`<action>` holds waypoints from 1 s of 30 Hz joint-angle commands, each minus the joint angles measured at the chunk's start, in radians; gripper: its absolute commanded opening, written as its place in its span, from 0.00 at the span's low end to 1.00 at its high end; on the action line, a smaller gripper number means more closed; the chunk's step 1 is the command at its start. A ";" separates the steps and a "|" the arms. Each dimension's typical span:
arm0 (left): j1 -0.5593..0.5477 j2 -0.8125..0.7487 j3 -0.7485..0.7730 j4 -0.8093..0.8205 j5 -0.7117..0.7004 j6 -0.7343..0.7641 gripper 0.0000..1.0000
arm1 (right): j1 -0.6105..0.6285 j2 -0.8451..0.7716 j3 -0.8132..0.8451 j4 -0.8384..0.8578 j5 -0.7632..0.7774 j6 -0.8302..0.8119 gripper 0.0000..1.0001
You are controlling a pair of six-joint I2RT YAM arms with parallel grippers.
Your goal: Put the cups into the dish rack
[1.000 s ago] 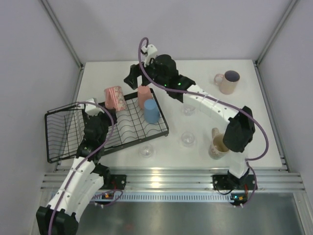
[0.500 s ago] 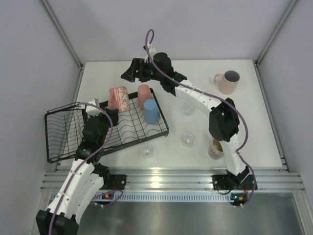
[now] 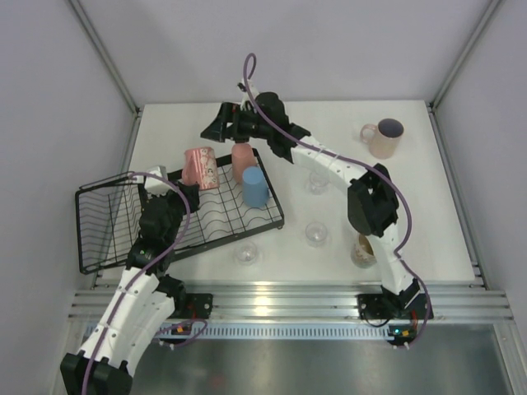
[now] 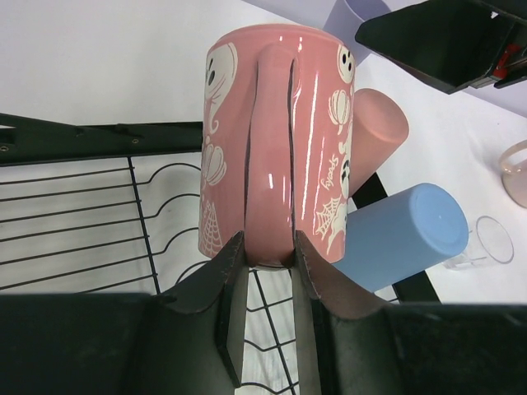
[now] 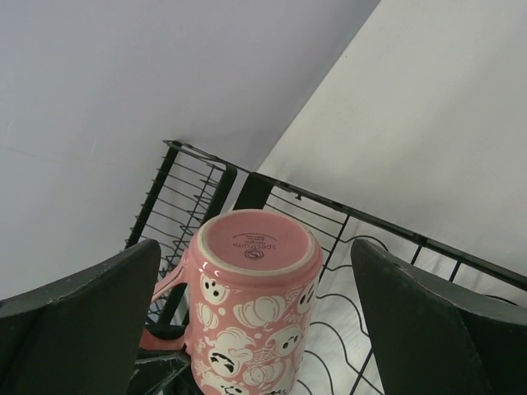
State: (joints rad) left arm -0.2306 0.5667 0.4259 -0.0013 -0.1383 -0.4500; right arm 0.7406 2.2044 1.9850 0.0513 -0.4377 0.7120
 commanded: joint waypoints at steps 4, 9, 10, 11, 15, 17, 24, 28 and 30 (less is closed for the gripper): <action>0.001 -0.007 0.065 0.202 -0.012 -0.007 0.00 | 0.025 0.012 0.066 -0.048 0.043 -0.026 0.99; 0.001 -0.010 0.056 0.208 -0.021 -0.013 0.00 | 0.037 0.041 0.093 -0.091 0.036 -0.040 0.99; 0.001 -0.002 0.057 0.208 -0.023 -0.010 0.00 | 0.037 0.044 0.100 -0.094 0.030 -0.042 0.99; 0.001 0.001 0.057 0.207 -0.027 -0.007 0.00 | 0.040 0.043 0.098 -0.096 0.028 -0.049 0.99; 0.001 0.015 0.054 0.163 -0.090 -0.009 0.00 | 0.049 0.002 0.068 -0.099 0.063 -0.083 0.98; 0.001 0.030 0.054 0.152 -0.124 -0.010 0.00 | 0.048 -0.026 0.031 -0.097 0.082 -0.110 0.98; 0.001 0.085 0.066 0.115 -0.152 -0.030 0.00 | 0.046 -0.170 -0.054 -0.128 0.185 -0.180 0.98; 0.001 0.137 0.108 0.040 -0.170 -0.067 0.00 | 0.039 -0.253 -0.120 -0.136 0.224 -0.204 0.98; 0.001 0.159 0.114 0.026 -0.156 -0.084 0.00 | 0.034 -0.302 -0.144 -0.136 0.240 -0.226 0.98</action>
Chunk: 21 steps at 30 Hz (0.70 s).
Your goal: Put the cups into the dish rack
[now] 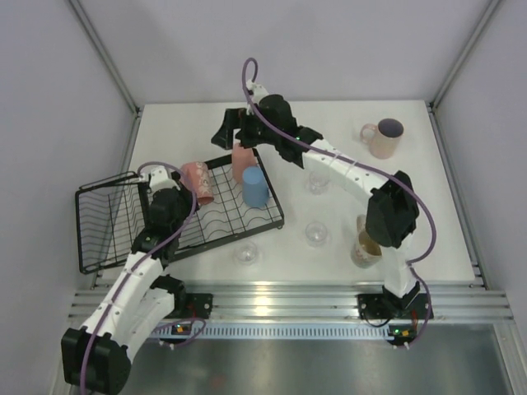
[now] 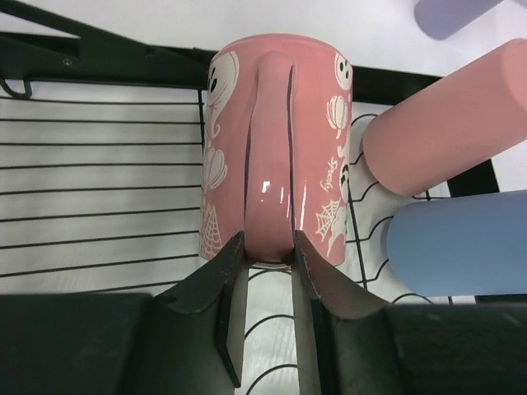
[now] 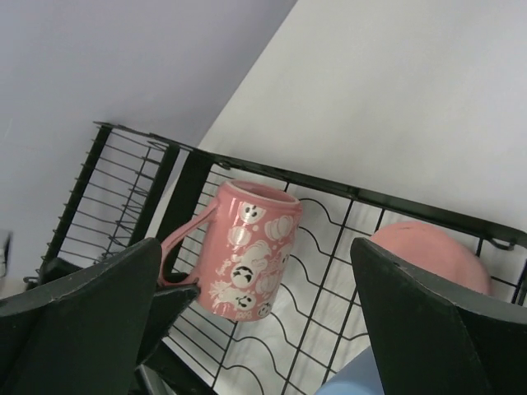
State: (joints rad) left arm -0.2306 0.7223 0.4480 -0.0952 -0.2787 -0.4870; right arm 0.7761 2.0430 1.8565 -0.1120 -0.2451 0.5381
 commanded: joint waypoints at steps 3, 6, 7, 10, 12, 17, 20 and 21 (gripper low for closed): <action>0.001 0.034 0.123 0.055 -0.019 -0.070 0.00 | -0.012 -0.202 -0.059 0.028 0.055 -0.066 0.98; 0.001 0.068 0.141 0.032 -0.011 -0.077 0.00 | -0.023 -0.257 -0.097 0.034 0.069 -0.079 0.98; 0.001 0.071 0.144 0.025 -0.013 -0.082 0.00 | -0.024 -0.270 -0.111 0.032 0.072 -0.085 0.98; 0.001 0.085 0.161 -0.014 -0.042 -0.099 0.00 | -0.029 -0.303 -0.128 0.021 0.076 -0.101 0.98; 0.001 0.106 0.190 -0.050 -0.062 -0.107 0.00 | -0.037 -0.326 -0.138 0.026 0.076 -0.104 0.98; 0.001 0.150 0.222 -0.113 -0.047 -0.113 0.04 | -0.057 -0.366 -0.184 0.049 0.070 -0.093 0.98; 0.001 0.157 0.225 -0.124 -0.048 -0.116 0.10 | -0.064 -0.385 -0.201 0.055 0.067 -0.093 0.98; 0.001 0.157 0.227 -0.126 -0.051 -0.120 0.12 | -0.066 -0.389 -0.215 0.058 0.064 -0.095 0.98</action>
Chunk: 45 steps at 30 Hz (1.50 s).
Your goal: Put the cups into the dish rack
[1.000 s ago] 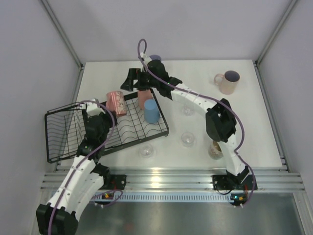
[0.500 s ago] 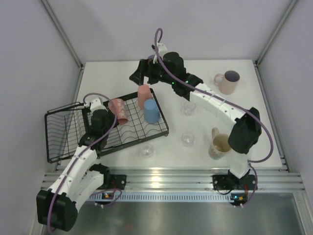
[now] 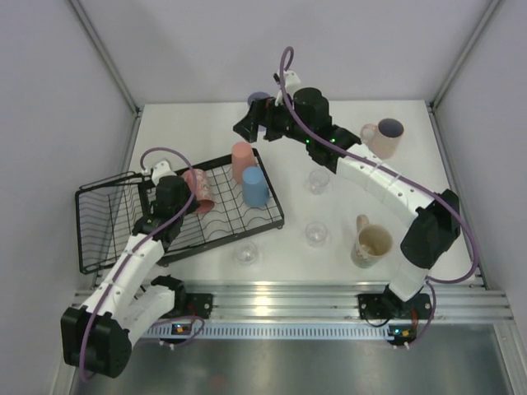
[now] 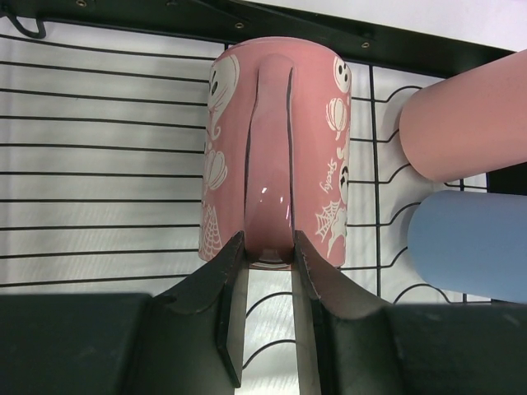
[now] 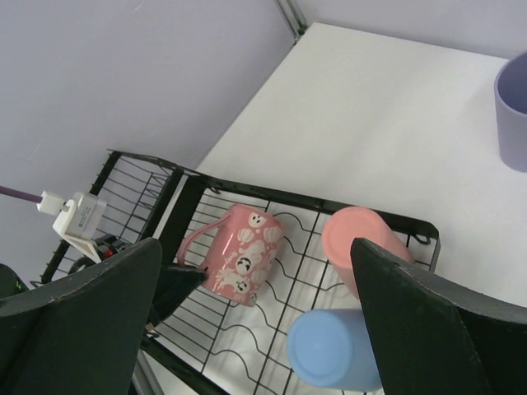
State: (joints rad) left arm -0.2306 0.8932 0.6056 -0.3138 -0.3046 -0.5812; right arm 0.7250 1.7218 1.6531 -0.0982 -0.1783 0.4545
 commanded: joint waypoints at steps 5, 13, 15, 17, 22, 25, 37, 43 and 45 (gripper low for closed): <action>0.001 0.006 0.065 0.082 -0.028 -0.046 0.17 | -0.033 -0.091 -0.041 0.060 -0.003 -0.010 0.98; 0.001 0.021 0.091 0.029 -0.077 -0.049 0.34 | -0.065 -0.125 -0.093 0.080 -0.006 -0.005 0.99; 0.001 0.027 0.103 0.016 -0.085 -0.052 0.36 | -0.078 -0.131 -0.098 0.081 -0.009 0.001 0.99; 0.001 0.030 0.112 -0.002 -0.087 -0.052 0.39 | -0.088 -0.140 -0.108 0.086 -0.013 0.009 0.99; 0.001 0.036 0.158 -0.045 -0.105 -0.055 0.46 | -0.101 -0.168 -0.137 0.089 -0.018 0.007 0.99; 0.001 0.073 0.209 -0.094 -0.108 -0.040 0.49 | -0.108 -0.183 -0.151 0.089 -0.018 0.009 0.99; 0.002 0.311 0.516 -0.433 -0.019 0.020 0.67 | -0.151 -0.269 -0.233 0.117 -0.027 -0.010 0.99; 0.004 0.444 0.683 -0.602 0.003 0.083 0.65 | -0.180 -0.323 -0.254 0.101 -0.055 -0.019 0.99; 0.007 0.486 0.735 -0.651 -0.005 0.086 0.65 | -0.187 -0.338 -0.262 0.101 -0.058 -0.027 0.99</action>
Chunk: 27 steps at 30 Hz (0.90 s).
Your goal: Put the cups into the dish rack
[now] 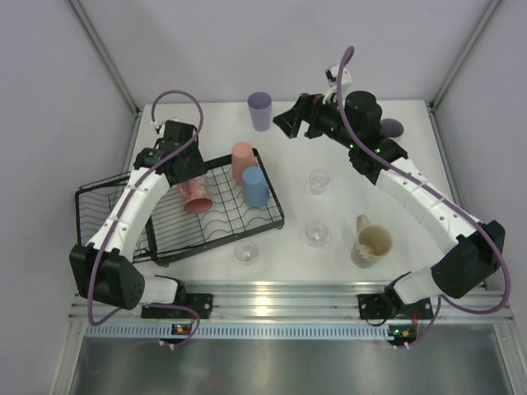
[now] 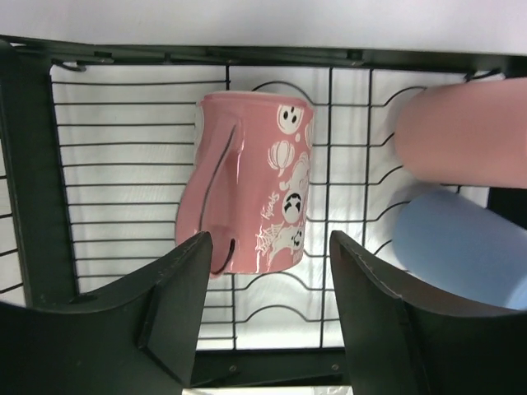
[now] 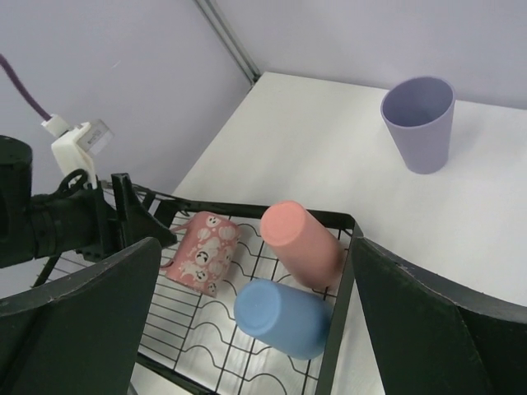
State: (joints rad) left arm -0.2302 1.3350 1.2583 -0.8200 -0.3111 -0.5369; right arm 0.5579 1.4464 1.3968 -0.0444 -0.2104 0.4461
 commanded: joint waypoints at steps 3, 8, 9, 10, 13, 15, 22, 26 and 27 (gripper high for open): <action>0.009 0.059 0.142 -0.221 -0.034 0.046 0.64 | -0.030 -0.087 -0.013 0.048 -0.024 -0.026 0.99; 0.028 0.128 0.341 -0.411 -0.117 0.083 0.66 | -0.035 -0.109 -0.044 0.048 -0.041 -0.026 1.00; 0.034 0.145 0.369 -0.433 -0.120 0.089 0.66 | -0.035 -0.110 -0.047 0.048 -0.047 -0.023 0.99; 0.043 0.164 0.401 -0.448 -0.103 0.098 0.66 | -0.036 -0.112 -0.048 0.048 -0.059 -0.021 0.99; 0.103 0.173 0.391 -0.450 0.027 0.141 0.66 | -0.038 -0.121 -0.053 0.048 -0.070 -0.023 0.99; 0.146 0.181 0.372 -0.450 0.072 0.161 0.65 | -0.038 -0.132 -0.061 0.048 -0.067 -0.029 0.99; 0.166 0.222 0.345 -0.452 0.058 0.180 0.66 | -0.042 -0.165 -0.073 0.048 -0.057 -0.033 0.99; 0.166 0.271 0.336 -0.450 0.043 0.183 0.71 | -0.042 -0.182 -0.085 0.049 -0.046 -0.041 0.99; 0.166 0.280 0.331 -0.449 0.027 0.183 0.72 | -0.042 -0.185 -0.088 0.052 -0.044 -0.043 0.99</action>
State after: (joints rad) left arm -0.0715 1.5929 1.6001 -1.2388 -0.2577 -0.3710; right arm 0.5297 1.3121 1.3151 -0.0452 -0.2584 0.4263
